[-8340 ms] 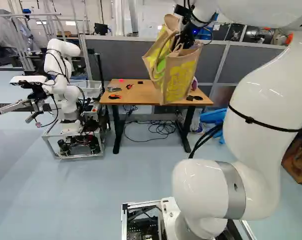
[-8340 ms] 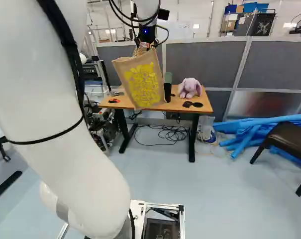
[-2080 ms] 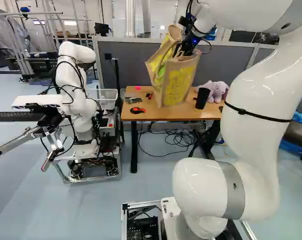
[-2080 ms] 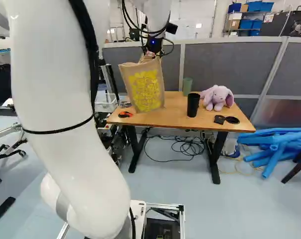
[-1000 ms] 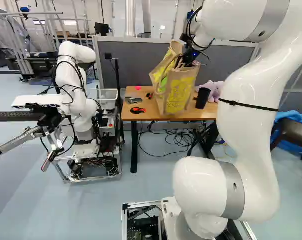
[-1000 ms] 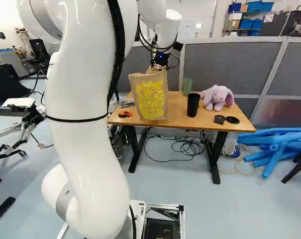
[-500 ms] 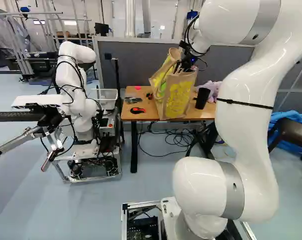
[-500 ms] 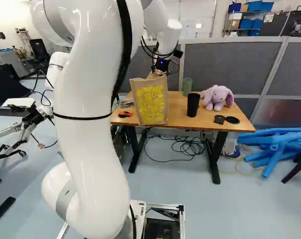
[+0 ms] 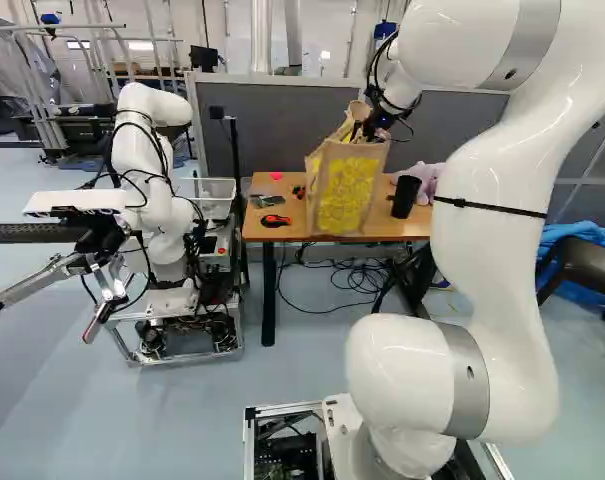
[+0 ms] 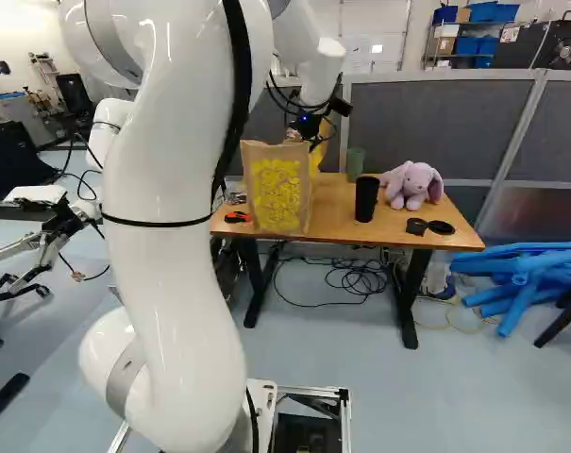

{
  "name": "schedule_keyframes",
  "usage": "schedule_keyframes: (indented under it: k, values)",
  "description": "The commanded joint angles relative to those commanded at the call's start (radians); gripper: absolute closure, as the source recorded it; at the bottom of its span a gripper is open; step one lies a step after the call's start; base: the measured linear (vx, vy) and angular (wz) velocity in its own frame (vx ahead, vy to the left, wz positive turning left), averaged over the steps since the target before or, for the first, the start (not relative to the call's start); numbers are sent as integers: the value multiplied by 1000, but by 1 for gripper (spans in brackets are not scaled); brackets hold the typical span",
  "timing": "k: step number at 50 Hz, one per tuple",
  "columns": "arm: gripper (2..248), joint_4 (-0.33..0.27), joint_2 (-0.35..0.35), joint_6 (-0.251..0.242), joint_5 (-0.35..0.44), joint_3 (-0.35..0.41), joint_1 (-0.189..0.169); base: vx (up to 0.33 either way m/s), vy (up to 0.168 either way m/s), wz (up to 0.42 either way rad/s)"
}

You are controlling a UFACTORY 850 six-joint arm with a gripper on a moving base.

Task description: Pick up the bag on the ground and place it on the table

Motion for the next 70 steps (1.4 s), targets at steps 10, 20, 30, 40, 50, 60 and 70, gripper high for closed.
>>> schedule_keyframes:
  k: [10,20,30,40,50,60,70]
  values:
    - [229,0,0,105,0,0,0,0,0,0]
    - [229,0,0,210,0,0,0,0,0,0]
    - [229,0,0,315,0,0,0,0,0,0]
    - [229,0,0,403,0,0,0,0,0,0]
    - [229,0,0,418,0,0,0,0,0,0]
    - [229,0,0,419,0,0,0,0,0,0]
    - [229,0,-4,419,0,-5,-3,0,0,0]
